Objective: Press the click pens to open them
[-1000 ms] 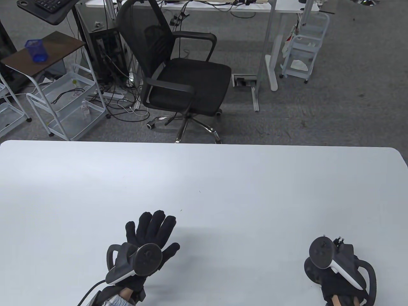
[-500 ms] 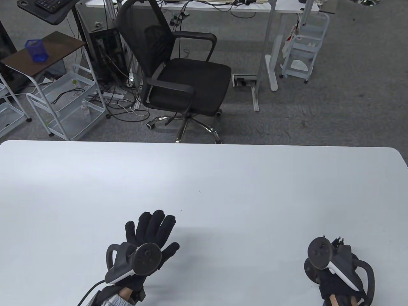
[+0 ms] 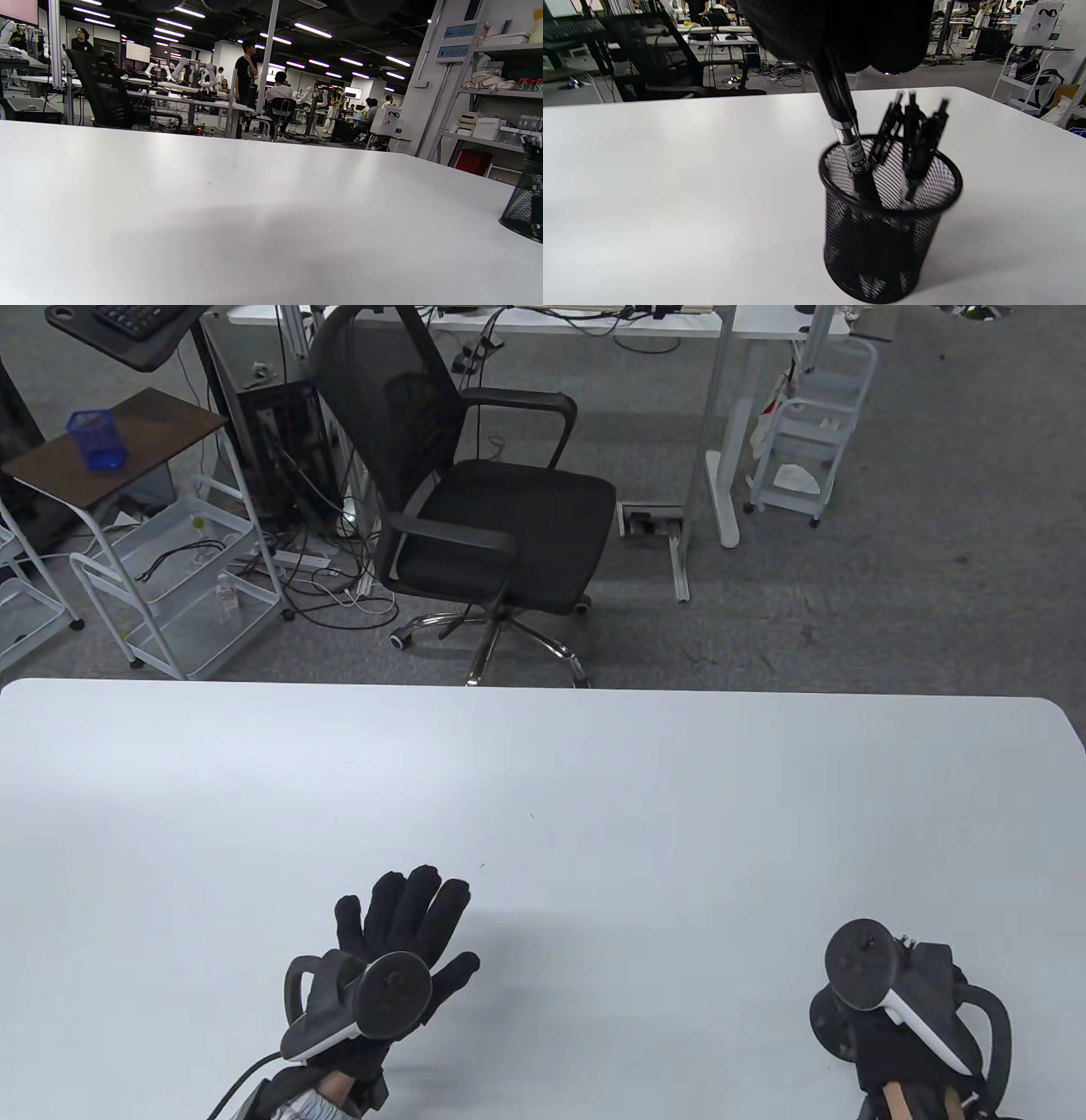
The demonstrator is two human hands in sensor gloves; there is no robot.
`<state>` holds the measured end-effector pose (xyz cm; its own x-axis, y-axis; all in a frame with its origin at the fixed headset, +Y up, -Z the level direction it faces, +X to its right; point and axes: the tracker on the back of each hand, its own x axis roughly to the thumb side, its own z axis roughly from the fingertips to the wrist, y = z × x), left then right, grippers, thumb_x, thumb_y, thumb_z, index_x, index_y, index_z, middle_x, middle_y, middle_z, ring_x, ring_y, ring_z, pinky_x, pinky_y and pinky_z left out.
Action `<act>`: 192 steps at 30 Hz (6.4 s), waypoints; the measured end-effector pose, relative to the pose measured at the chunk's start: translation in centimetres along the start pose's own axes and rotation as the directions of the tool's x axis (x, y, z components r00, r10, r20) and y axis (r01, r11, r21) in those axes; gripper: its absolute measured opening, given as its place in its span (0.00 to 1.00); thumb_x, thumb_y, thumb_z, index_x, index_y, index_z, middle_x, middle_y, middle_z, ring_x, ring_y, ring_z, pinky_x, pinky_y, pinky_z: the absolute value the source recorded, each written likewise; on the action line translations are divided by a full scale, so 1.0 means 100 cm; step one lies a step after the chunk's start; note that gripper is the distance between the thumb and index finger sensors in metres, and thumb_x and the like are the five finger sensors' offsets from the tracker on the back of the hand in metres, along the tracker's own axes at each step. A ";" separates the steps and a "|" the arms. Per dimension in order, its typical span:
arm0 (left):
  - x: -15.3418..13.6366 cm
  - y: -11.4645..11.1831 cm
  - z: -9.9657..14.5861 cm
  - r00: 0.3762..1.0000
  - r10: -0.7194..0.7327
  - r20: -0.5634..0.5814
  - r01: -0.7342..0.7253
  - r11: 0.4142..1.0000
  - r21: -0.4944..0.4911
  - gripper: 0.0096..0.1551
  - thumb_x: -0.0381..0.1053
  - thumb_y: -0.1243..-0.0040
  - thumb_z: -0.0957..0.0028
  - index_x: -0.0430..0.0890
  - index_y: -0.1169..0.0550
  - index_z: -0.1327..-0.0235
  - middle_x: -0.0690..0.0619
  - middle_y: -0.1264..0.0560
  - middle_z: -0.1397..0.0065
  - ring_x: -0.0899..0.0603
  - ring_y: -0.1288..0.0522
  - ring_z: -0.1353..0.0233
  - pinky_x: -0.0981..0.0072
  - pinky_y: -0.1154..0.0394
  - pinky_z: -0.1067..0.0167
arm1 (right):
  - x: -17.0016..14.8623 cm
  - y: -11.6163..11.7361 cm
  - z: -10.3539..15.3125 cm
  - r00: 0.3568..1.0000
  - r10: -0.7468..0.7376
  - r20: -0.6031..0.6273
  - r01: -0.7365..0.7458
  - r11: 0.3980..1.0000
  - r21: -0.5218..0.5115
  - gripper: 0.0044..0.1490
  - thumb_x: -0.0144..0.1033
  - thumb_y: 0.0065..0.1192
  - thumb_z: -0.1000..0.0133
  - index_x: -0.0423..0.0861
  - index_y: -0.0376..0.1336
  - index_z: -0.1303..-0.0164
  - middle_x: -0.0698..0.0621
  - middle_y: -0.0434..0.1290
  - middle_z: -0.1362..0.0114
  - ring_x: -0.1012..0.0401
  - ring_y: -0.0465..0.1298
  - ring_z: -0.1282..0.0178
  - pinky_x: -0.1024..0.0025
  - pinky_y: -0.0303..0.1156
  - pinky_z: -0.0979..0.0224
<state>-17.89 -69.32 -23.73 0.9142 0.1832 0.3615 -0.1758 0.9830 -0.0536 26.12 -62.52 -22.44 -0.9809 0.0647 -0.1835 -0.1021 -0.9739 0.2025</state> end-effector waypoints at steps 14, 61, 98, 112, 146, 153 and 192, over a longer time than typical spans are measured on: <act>-0.001 0.001 0.000 1.000 0.008 0.003 -0.008 1.000 0.004 0.42 0.68 0.59 0.27 0.54 0.54 0.06 0.39 0.54 0.05 0.22 0.51 0.11 0.16 0.55 0.25 | 0.065 -0.061 -0.006 0.969 -0.160 0.187 0.180 0.979 -0.096 0.27 0.24 0.59 0.33 0.33 0.63 0.23 0.28 0.71 0.22 0.34 0.72 0.26 0.26 0.49 0.23; -0.002 -0.004 0.001 1.000 -0.009 -0.004 0.009 1.000 -0.002 0.41 0.67 0.59 0.26 0.53 0.53 0.06 0.38 0.53 0.05 0.22 0.51 0.11 0.18 0.56 0.24 | 0.158 0.068 -0.039 0.416 -0.708 0.571 0.795 0.588 0.149 0.51 0.22 0.61 0.35 0.22 0.36 0.15 0.26 0.60 0.20 0.46 0.80 0.36 0.39 0.61 0.27; 0.002 -0.006 0.001 0.999 -0.042 -0.011 0.042 0.999 -0.018 0.41 0.68 0.59 0.26 0.53 0.51 0.06 0.38 0.53 0.05 0.22 0.51 0.11 0.17 0.55 0.25 | 0.165 0.138 -0.051 -0.637 -0.759 -0.135 0.610 -0.603 0.514 0.35 0.61 0.23 0.28 0.45 0.62 0.43 0.54 0.73 0.53 0.61 0.74 0.60 0.57 0.74 0.39; 0.003 -0.006 0.001 0.999 -0.045 -0.011 0.045 0.999 -0.021 0.41 0.68 0.59 0.27 0.53 0.51 0.06 0.38 0.53 0.05 0.22 0.51 0.11 0.17 0.55 0.25 | 0.164 0.138 -0.050 -0.664 -0.737 -0.126 0.612 -0.632 0.475 0.34 0.56 0.22 0.27 0.43 0.59 0.39 0.52 0.72 0.49 0.58 0.74 0.56 0.53 0.72 0.35; 0.002 -0.002 0.003 0.999 -0.030 -0.014 0.030 1.000 -0.004 0.41 0.67 0.59 0.26 0.55 0.52 0.06 0.38 0.54 0.05 0.21 0.52 0.11 0.16 0.57 0.25 | 0.238 0.132 -0.077 0.331 -0.914 0.234 0.786 0.404 0.468 0.28 0.25 0.53 0.30 0.33 0.58 0.19 0.33 0.61 0.27 0.41 0.64 0.33 0.42 0.60 0.28; 0.001 0.000 0.004 1.000 -0.027 -0.013 0.027 1.000 -0.001 0.41 0.67 0.59 0.26 0.55 0.52 0.06 0.38 0.54 0.05 0.22 0.52 0.11 0.16 0.56 0.25 | 0.267 0.165 -0.090 0.585 -0.793 0.167 0.691 0.596 0.409 0.33 0.28 0.58 0.31 0.25 0.59 0.21 0.32 0.70 0.34 0.47 0.75 0.45 0.52 0.71 0.37; 0.001 0.000 0.005 1.000 -0.008 0.000 0.008 1.000 -0.001 0.41 0.68 0.59 0.26 0.54 0.52 0.06 0.38 0.53 0.05 0.22 0.51 0.11 0.16 0.56 0.25 | 0.304 0.198 -0.100 0.825 -0.552 0.120 0.483 0.799 0.360 0.35 0.35 0.63 0.33 0.37 0.54 0.20 0.44 0.70 0.40 0.62 0.76 0.54 0.73 0.74 0.48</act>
<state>-17.97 -69.29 -23.23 0.9156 0.1757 0.3617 -0.1685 0.9843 -0.0515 -4.07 -82.05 -33.67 -0.7726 0.6174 -0.1479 -0.6144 -0.6684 0.4192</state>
